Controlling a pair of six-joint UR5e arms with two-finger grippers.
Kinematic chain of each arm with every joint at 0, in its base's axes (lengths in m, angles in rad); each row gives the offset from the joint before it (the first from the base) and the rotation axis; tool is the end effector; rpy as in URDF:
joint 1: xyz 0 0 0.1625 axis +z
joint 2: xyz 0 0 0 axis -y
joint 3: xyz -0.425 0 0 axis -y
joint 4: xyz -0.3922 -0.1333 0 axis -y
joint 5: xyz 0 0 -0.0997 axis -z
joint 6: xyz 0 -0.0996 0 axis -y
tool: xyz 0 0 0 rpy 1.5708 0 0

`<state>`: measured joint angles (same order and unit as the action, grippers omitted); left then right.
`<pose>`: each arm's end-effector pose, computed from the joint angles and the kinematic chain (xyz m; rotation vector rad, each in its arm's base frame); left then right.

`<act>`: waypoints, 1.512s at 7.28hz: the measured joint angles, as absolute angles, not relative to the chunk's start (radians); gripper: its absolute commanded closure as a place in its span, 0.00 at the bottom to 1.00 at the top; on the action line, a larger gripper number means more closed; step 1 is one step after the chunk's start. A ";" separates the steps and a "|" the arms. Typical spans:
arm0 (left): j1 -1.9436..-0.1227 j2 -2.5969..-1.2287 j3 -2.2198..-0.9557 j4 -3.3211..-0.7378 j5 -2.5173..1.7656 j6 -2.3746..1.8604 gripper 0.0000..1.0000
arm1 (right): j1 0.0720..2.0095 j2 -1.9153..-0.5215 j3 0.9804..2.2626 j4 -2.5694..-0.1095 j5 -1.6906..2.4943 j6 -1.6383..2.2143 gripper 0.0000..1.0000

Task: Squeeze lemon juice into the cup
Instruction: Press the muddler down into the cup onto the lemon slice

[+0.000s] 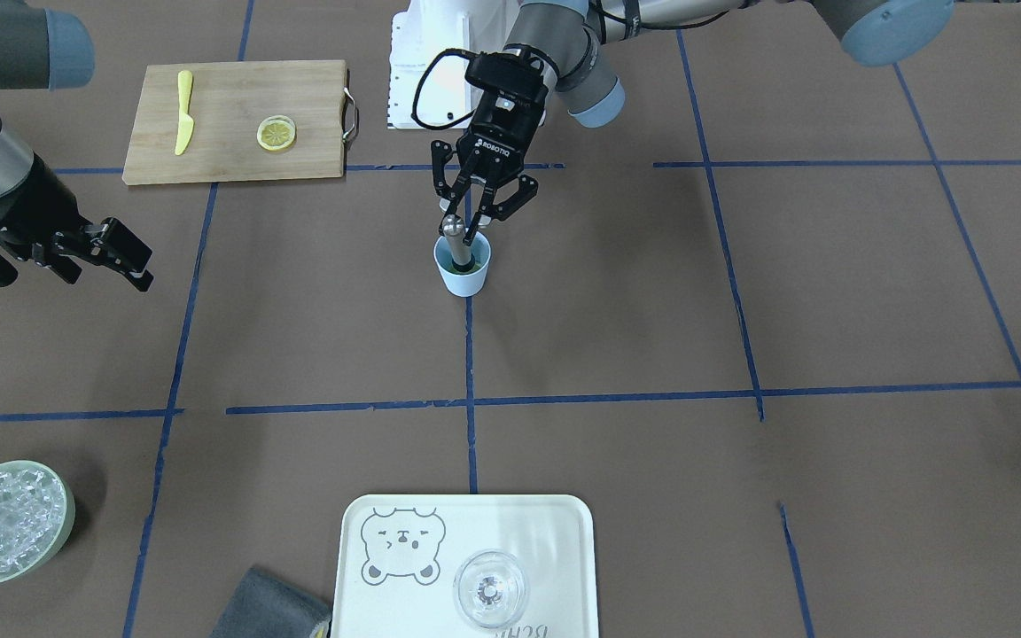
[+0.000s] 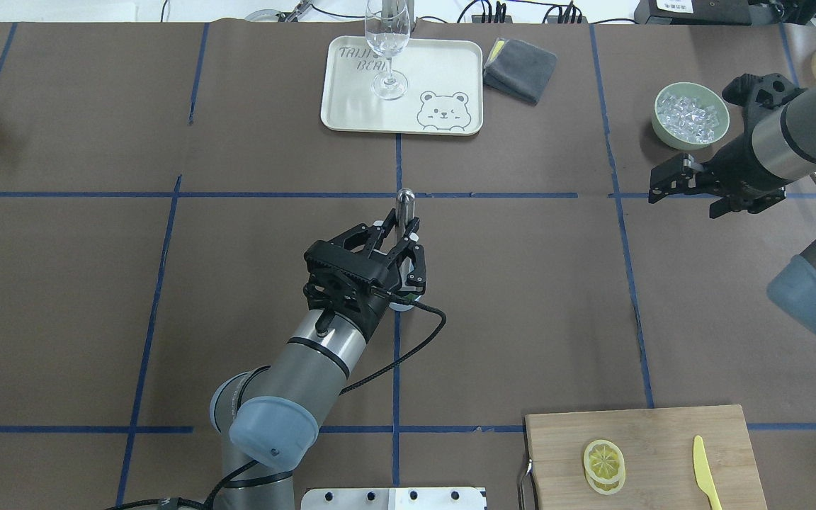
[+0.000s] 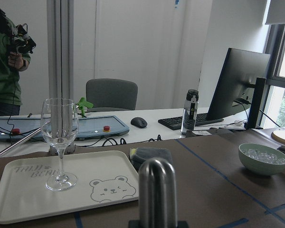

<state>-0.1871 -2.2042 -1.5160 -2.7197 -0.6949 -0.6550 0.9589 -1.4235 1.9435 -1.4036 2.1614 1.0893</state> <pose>0.5774 -0.3228 0.1821 1.3448 0.9987 -0.2070 -0.2420 -0.4804 0.3887 0.0137 -0.8758 0.2438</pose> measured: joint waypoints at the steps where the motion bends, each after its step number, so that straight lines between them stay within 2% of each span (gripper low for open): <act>1: -0.187 -2.204 -1.504 -2.720 -0.695 -0.655 1.00 | 0.958 -1.424 1.943 -1.404 2.161 1.090 0.00; 8: -0.178 -2.206 -1.492 -2.719 -0.698 -0.654 1.00 | 0.959 -1.423 1.951 -1.404 2.163 1.093 0.00; 11: -0.178 -2.234 -1.600 -2.716 -0.707 -0.455 1.00 | 0.960 -1.422 1.952 -1.404 2.163 1.089 0.00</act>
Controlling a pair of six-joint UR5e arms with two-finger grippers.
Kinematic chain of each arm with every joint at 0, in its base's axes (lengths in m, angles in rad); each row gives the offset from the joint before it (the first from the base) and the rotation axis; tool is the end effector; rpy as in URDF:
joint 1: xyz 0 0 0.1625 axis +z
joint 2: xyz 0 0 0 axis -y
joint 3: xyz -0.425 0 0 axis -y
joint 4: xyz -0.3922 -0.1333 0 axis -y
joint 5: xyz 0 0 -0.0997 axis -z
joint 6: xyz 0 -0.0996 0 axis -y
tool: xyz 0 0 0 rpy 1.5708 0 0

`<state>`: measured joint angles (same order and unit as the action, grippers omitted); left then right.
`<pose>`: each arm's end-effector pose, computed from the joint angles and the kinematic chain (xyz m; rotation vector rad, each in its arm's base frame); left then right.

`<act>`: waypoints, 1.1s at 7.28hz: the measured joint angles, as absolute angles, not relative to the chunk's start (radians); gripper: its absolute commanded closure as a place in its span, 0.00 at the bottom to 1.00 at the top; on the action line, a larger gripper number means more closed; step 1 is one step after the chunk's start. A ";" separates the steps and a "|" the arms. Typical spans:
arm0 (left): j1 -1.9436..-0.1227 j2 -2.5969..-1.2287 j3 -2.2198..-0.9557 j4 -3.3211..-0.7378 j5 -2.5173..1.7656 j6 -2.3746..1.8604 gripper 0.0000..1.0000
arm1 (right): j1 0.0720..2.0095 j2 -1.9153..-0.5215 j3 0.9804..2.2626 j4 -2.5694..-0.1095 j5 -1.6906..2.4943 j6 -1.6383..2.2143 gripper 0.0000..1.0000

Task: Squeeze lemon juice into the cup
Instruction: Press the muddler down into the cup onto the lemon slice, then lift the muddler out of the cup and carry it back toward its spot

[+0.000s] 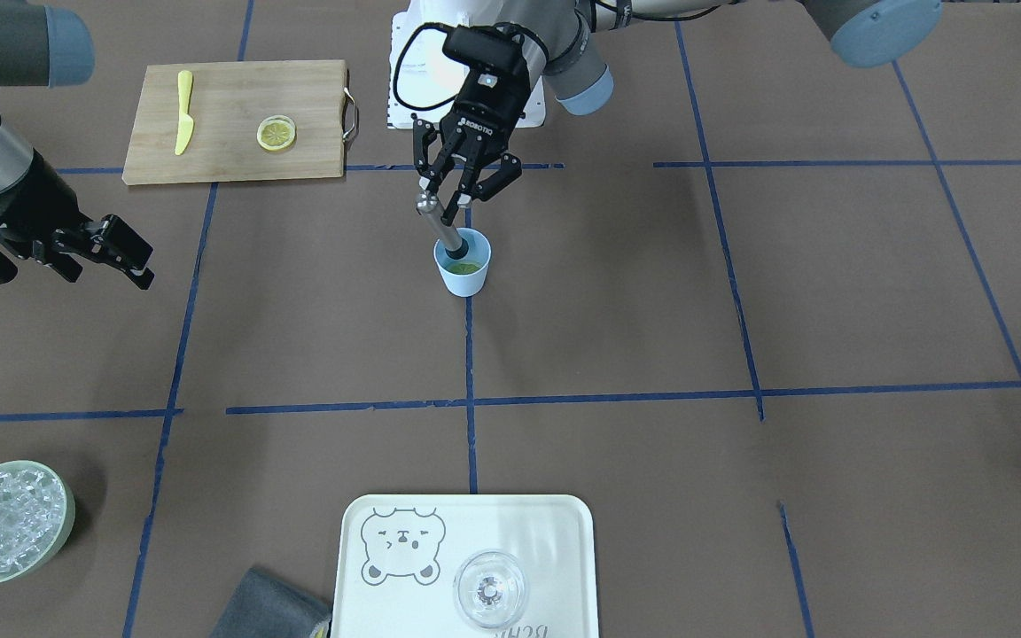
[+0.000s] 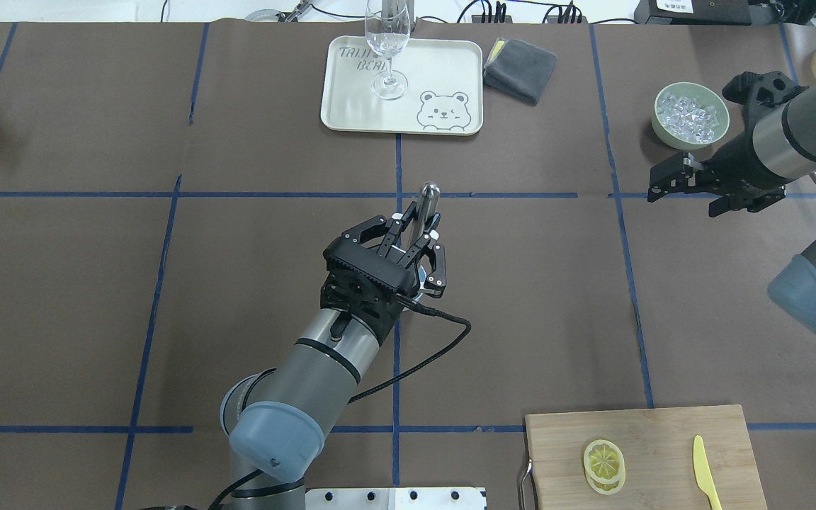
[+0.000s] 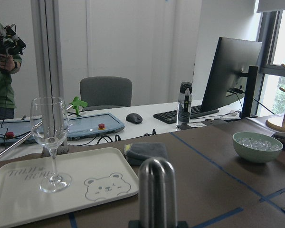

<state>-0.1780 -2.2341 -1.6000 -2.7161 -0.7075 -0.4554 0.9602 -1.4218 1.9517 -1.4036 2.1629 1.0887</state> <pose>0.5532 -0.3119 0.1337 1.4533 0.9648 -0.1089 -0.2408 -0.4796 0.3839 0.0202 -0.8833 0.2404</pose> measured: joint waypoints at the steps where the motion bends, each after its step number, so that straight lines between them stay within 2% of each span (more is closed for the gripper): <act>1: -0.181 -2.232 -1.640 -2.717 -0.717 -0.414 1.00 | 0.960 -1.421 1.952 -1.404 2.163 1.088 0.00; 4: -0.225 -2.205 -1.715 -2.701 -0.748 -0.403 1.00 | 0.963 -1.421 1.950 -1.404 2.164 1.085 0.00; 8: -0.429 -1.984 -1.722 -2.690 -0.902 -0.493 1.00 | 0.963 -1.423 1.950 -1.404 2.164 1.085 0.00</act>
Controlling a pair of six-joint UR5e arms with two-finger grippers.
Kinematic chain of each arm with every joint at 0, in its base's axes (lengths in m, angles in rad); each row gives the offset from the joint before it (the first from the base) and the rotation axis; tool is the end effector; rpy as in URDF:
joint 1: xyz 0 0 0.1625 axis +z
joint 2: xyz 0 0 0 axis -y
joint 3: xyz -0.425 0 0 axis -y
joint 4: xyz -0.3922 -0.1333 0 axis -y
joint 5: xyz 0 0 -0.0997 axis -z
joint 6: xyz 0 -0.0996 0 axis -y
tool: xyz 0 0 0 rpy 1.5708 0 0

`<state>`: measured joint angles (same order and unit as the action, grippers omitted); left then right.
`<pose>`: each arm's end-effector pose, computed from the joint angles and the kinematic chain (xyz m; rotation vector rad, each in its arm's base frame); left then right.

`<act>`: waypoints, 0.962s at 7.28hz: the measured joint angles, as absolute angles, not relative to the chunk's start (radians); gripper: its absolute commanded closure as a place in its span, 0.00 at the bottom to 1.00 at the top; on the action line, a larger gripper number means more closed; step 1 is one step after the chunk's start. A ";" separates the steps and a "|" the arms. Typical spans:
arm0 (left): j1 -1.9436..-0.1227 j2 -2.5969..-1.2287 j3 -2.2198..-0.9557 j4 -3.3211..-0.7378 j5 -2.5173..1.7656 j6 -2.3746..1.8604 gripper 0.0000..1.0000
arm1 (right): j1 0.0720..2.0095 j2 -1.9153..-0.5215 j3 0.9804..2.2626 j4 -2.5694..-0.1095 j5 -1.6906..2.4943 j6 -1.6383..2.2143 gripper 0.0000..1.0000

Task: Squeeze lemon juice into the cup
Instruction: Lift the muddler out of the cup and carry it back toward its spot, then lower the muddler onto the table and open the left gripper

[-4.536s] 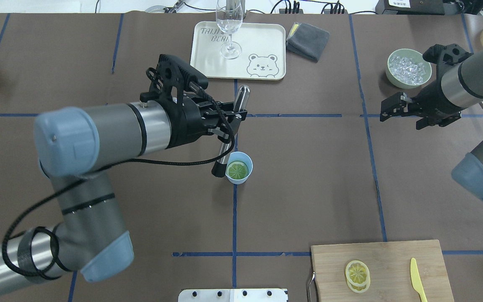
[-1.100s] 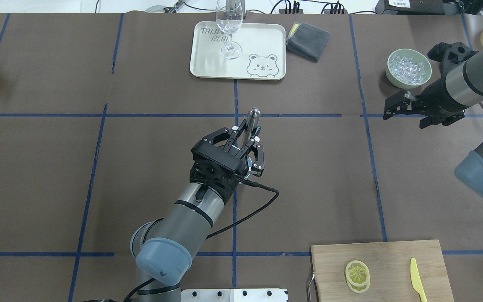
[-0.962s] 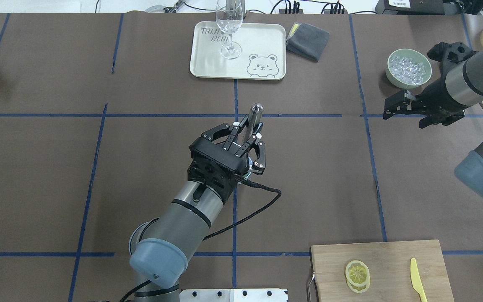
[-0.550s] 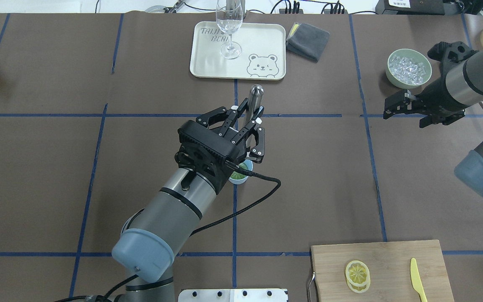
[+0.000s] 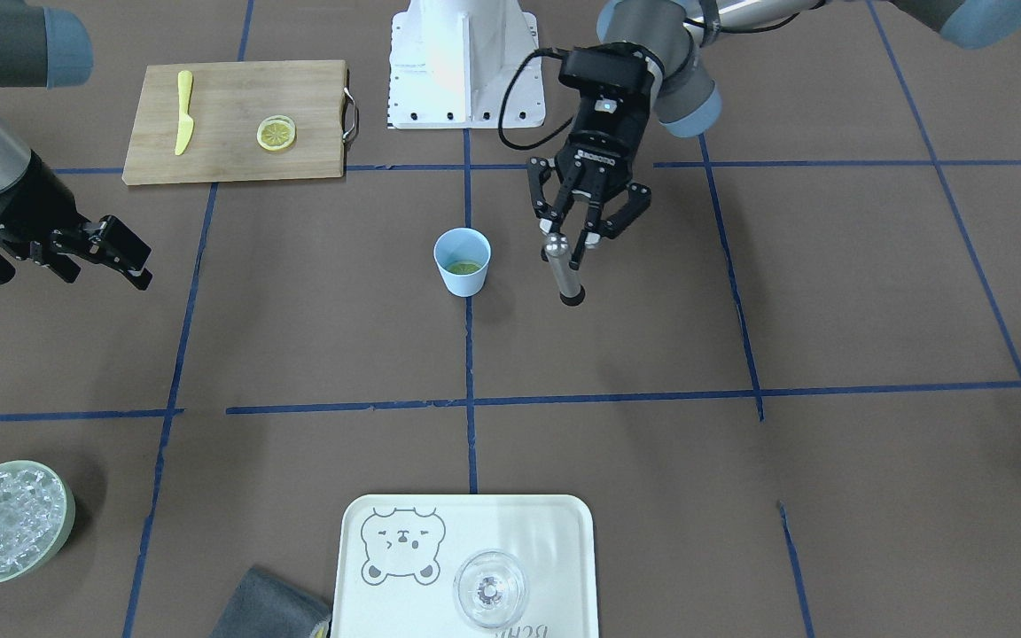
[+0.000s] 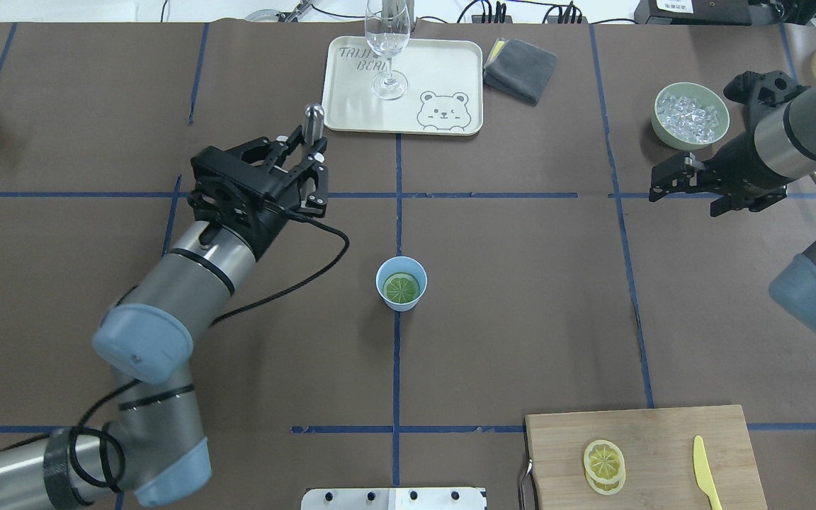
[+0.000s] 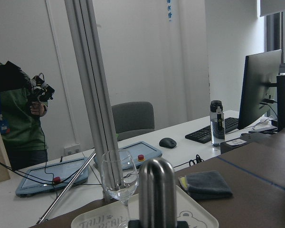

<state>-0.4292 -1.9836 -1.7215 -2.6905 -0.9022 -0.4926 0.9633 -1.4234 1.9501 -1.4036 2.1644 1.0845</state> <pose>0.4358 -0.4139 0.2345 1.4432 0.8190 -0.0703 -0.2393 -0.4802 0.3854 0.0200 -0.8819 0.2399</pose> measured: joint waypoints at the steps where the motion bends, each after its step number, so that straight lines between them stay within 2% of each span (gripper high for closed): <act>1: -0.510 -1.926 -1.721 -2.689 -1.030 -0.517 1.00 | 0.963 -1.425 1.950 -1.404 2.164 1.085 0.00; 3: -0.663 -1.834 -1.718 -2.647 -1.294 -0.534 1.00 | 0.962 -1.430 1.951 -1.404 2.163 1.087 0.00; 7: -0.897 -1.742 -1.718 -2.315 -1.725 -0.541 1.00 | 0.962 -1.432 1.958 -1.404 2.163 1.094 0.00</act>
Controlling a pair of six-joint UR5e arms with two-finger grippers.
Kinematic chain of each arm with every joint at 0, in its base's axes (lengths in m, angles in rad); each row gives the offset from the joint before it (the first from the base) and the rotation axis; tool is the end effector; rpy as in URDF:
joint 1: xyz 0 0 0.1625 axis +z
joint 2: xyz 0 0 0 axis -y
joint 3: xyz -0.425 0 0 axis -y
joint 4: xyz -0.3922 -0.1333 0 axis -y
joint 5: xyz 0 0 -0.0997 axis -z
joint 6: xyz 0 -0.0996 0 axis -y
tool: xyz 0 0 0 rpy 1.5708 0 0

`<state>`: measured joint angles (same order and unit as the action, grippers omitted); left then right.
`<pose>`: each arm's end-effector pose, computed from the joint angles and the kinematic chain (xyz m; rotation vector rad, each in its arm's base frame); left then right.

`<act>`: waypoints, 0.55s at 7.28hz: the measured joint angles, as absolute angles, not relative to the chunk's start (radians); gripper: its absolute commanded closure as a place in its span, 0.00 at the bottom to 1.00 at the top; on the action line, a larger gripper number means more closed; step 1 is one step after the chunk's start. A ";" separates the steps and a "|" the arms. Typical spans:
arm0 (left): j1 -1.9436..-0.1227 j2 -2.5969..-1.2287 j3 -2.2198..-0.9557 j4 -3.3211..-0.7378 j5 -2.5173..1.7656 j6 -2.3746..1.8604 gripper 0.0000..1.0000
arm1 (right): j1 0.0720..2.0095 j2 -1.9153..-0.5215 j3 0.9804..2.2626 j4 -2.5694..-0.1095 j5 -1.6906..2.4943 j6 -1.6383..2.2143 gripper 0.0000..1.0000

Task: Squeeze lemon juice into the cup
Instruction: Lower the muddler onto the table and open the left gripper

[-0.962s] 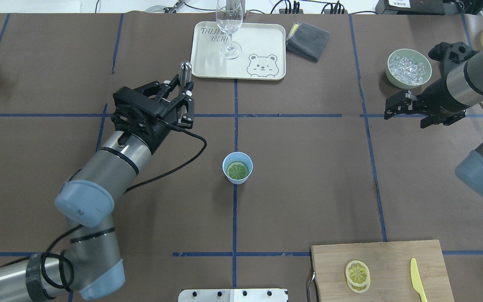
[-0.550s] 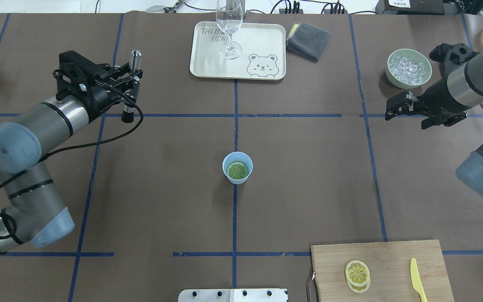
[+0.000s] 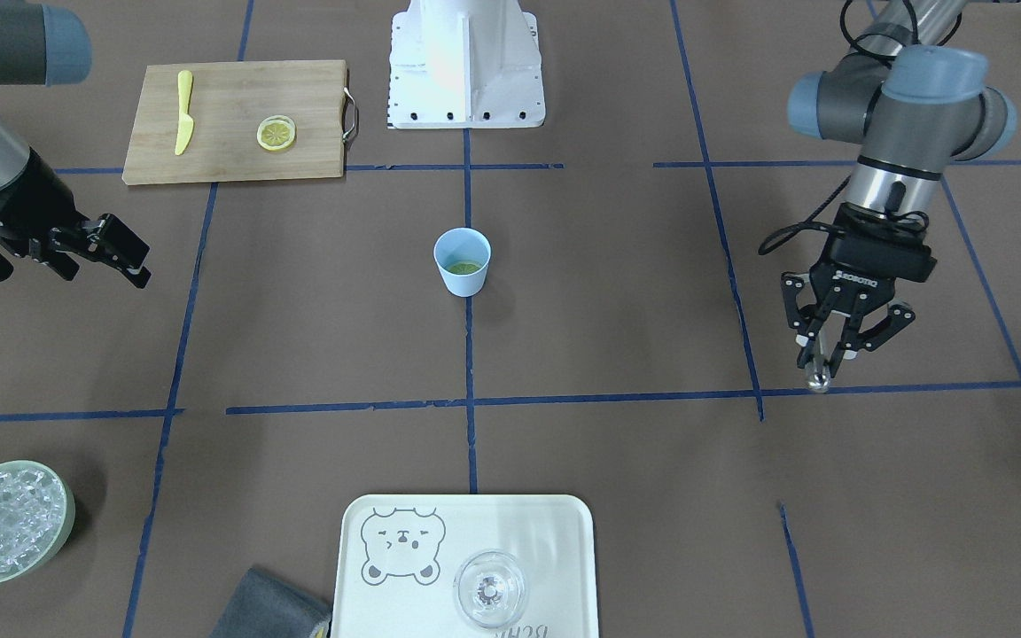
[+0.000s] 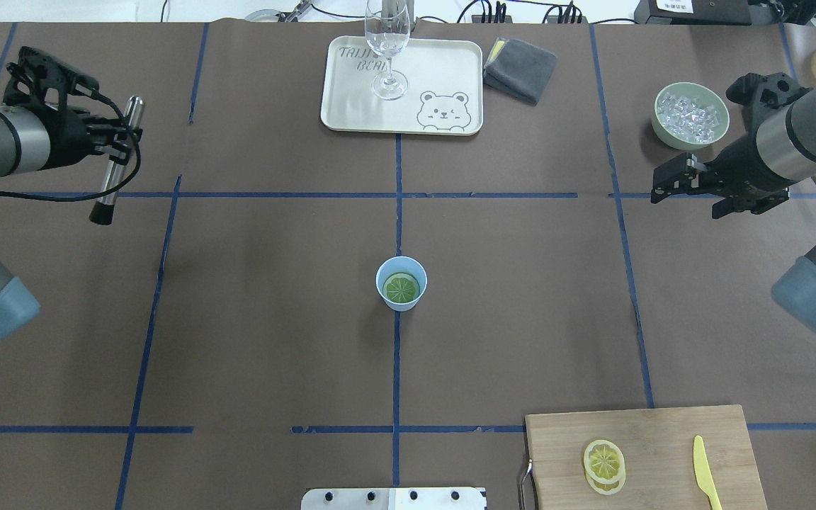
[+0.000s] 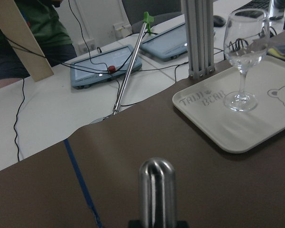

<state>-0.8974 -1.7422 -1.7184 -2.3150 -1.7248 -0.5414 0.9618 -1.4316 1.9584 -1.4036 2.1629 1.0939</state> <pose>0.2691 -0.5265 0.4190 0.7931 0.7210 0.2010 -0.2380 -0.4771 0.3860 0.0165 -0.8814 0.2478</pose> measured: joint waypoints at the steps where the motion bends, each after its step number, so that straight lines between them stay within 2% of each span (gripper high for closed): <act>1: -0.923 -1.723 -1.714 -2.219 -1.797 -0.562 1.00 | 0.962 -1.433 1.963 -1.404 2.163 1.096 0.00; 4: -0.953 -1.732 -1.630 -2.069 -1.958 -0.681 1.00 | 0.962 -1.438 1.976 -1.404 2.163 1.100 0.00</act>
